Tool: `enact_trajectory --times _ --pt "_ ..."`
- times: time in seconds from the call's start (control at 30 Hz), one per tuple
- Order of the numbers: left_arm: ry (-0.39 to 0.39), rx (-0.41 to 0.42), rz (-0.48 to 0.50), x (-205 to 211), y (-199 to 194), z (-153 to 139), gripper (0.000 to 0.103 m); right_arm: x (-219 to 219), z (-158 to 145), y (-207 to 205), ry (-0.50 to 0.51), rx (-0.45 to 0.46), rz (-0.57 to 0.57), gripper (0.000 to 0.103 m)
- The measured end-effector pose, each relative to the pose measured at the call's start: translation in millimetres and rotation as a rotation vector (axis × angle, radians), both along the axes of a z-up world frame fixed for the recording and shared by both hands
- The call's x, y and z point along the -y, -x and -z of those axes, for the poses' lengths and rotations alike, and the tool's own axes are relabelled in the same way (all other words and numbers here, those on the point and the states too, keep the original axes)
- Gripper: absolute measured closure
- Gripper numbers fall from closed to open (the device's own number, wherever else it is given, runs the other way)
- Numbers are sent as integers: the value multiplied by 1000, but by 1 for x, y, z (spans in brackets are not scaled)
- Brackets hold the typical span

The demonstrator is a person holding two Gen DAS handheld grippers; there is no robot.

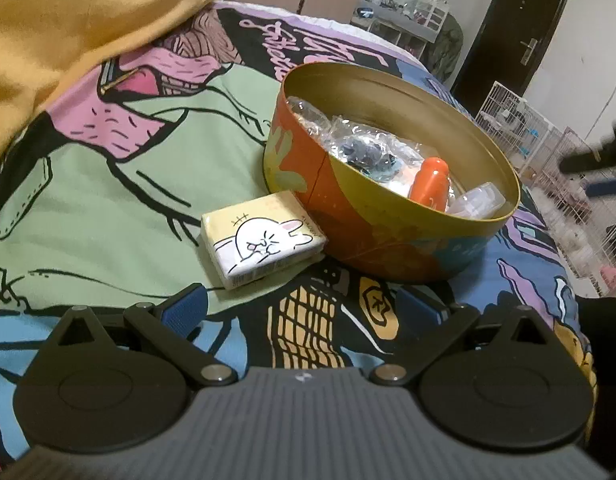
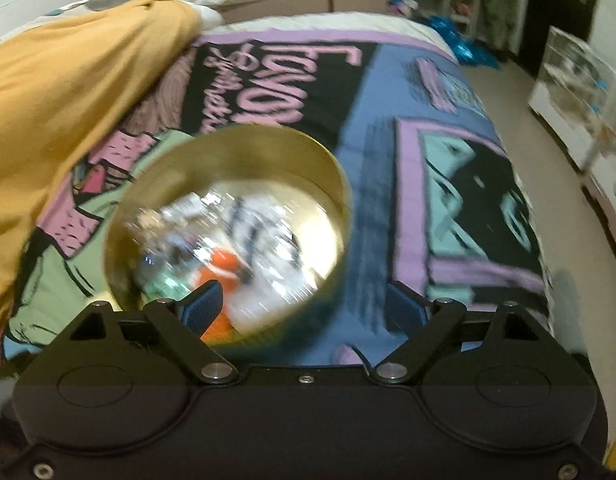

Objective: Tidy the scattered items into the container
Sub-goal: 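Open the right gripper to release the tube and withdraw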

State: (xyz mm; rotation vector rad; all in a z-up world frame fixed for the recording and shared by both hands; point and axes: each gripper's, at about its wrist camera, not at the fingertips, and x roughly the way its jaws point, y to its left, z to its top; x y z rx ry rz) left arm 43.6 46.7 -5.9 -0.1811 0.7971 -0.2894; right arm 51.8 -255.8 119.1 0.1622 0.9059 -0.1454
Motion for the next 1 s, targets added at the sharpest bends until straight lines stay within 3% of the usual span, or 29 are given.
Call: enact_trajectory --times 0.2,0.33,0.6,0.77,0.9,1.0 --pt "-27 34 -11 3 2 0 0 26 21 44 -48 -3 37 14" --pt "-44 51 -14 6 5 -1 0 28 31 62 -58 30 16 7" --pt "-74 83 -16 8 13 -5 0 10 60 70 -26 128 -83 6" --pt "-88 83 -4 10 14 -7 0 11 65 74 -101 168 -110 5" --pt "-157 96 17 15 8 -7 0 13 67 69 -117 173 -104 2" --pt "-249 94 125 22 -7 -9 0 16 69 64 -157 173 -101 2"
